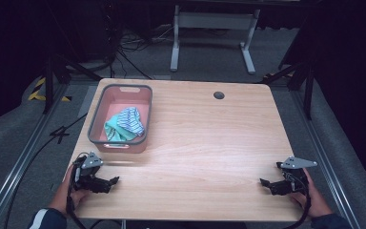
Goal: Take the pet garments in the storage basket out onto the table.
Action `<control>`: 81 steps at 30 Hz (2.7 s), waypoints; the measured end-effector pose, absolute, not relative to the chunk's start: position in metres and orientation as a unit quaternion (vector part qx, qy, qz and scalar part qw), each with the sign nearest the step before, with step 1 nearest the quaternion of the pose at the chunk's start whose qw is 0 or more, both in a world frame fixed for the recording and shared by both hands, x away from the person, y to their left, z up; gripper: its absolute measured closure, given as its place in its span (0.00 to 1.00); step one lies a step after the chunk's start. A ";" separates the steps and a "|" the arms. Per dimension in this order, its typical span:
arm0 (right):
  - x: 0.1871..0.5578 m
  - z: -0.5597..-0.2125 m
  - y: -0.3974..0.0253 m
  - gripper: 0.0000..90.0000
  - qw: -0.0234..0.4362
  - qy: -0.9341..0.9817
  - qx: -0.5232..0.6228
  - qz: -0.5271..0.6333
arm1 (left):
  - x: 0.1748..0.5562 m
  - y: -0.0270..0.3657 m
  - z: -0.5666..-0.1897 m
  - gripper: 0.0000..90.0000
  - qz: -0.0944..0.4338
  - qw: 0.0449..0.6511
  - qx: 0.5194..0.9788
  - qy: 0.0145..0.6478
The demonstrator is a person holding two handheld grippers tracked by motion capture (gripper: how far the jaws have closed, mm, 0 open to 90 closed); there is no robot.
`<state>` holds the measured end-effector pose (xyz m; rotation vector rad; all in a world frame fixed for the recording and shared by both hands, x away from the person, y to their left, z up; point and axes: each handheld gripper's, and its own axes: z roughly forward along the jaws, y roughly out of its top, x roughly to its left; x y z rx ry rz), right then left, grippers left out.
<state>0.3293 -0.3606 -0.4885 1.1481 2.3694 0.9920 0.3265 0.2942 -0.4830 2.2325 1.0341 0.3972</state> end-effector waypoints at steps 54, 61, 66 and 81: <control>0.330 -0.489 -0.361 0.00 0.164 0.832 0.400 0.348 | 0.331 0.299 -0.357 0.21 0.221 0.322 0.836 0.385; 0.330 -0.489 -0.361 0.00 0.164 0.832 0.400 0.348 | 0.355 0.283 -0.346 0.20 0.209 0.298 0.853 0.374; 0.330 -0.489 -0.361 0.00 0.164 0.832 0.401 0.348 | 0.370 0.274 -0.341 0.20 0.208 0.295 0.857 0.369; 0.330 -0.488 -0.361 0.00 0.163 0.831 0.402 0.348 | 0.443 0.240 -0.360 0.19 0.152 0.230 0.886 0.372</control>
